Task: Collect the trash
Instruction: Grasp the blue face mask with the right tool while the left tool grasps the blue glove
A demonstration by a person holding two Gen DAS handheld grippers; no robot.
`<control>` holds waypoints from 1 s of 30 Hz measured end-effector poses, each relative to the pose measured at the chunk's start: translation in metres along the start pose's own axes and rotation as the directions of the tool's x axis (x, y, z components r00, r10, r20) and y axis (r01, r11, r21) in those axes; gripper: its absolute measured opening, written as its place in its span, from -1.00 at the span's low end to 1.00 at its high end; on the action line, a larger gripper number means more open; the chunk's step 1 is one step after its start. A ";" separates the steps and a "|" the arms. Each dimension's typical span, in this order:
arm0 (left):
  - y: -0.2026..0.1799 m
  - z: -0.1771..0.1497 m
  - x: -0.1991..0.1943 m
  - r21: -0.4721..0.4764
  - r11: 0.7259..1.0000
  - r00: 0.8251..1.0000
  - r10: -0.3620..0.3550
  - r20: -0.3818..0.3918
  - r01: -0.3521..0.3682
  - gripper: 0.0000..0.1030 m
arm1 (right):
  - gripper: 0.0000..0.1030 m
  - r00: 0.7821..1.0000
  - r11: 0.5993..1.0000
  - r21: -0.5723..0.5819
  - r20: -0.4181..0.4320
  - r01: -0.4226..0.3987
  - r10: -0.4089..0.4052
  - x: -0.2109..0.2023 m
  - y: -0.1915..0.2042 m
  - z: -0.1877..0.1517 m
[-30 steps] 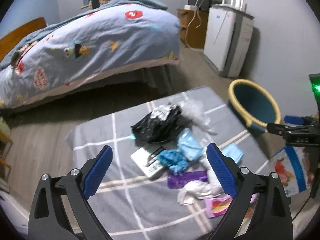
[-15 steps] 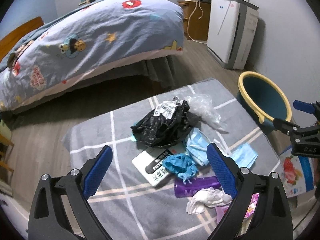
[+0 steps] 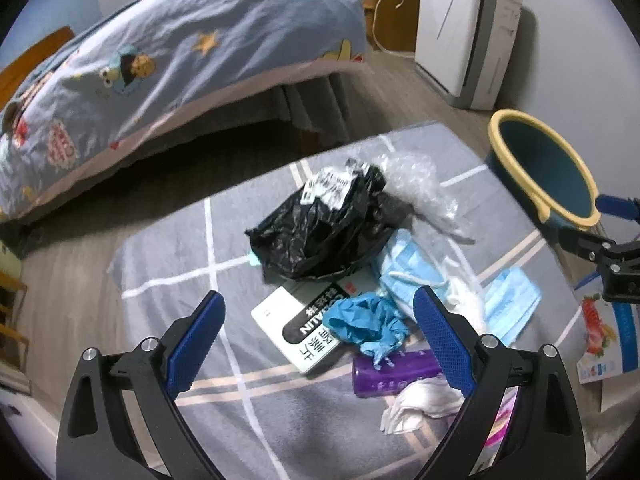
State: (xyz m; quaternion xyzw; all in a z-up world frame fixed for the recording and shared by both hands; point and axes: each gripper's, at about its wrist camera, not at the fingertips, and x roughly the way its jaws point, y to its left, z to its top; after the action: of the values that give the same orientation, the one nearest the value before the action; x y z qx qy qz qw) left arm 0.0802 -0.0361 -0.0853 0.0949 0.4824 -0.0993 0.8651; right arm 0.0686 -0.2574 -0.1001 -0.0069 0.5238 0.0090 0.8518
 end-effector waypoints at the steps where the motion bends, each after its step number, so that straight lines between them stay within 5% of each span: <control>1: 0.001 -0.001 0.005 -0.004 1.000 1.000 -0.001 -0.013 0.001 0.83 | 0.89 1.000 1.000 0.015 -0.026 -0.016 0.016 0.006 -0.001 -0.002; 8: 0.002 -0.008 0.036 -0.006 1.000 0.996 -0.022 -0.084 0.021 0.83 | 0.87 0.988 0.991 0.105 -0.114 -0.087 0.099 0.029 -0.009 -0.008; 12: -0.004 -0.010 0.044 -0.004 0.997 0.993 -0.075 -0.095 0.075 0.77 | 0.54 0.969 0.979 0.137 -0.174 -0.150 0.173 0.041 -0.008 -0.013; 18: -0.019 -0.014 0.054 0.048 0.991 0.980 -0.116 -0.161 0.125 -0.03 | -0.16 0.930 0.961 0.152 -0.255 -0.231 0.264 0.056 0.000 -0.020; 20: -0.022 -0.015 0.053 0.063 0.991 0.981 -0.110 -0.161 0.122 -0.11 | -0.39 0.915 0.953 0.169 -0.278 -0.252 0.292 0.059 0.002 -0.024; 24: -0.020 -0.013 0.047 0.059 0.990 0.982 -0.116 -0.152 0.126 -0.38 | -0.48 0.907 0.944 0.181 -0.274 -0.277 0.319 0.055 0.000 -0.023; 30: -0.017 -0.006 0.018 0.078 0.991 0.992 -0.098 -0.084 0.104 -0.41 | -0.49 0.927 0.943 0.162 -0.199 -0.290 0.319 0.033 -0.007 -0.013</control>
State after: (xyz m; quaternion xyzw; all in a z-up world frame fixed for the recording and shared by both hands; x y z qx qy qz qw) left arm 0.0802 -0.0524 -0.1049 0.1099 0.5163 -0.1589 0.8343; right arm 0.0722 -0.2640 -0.1354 0.1288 0.6101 0.1064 0.7745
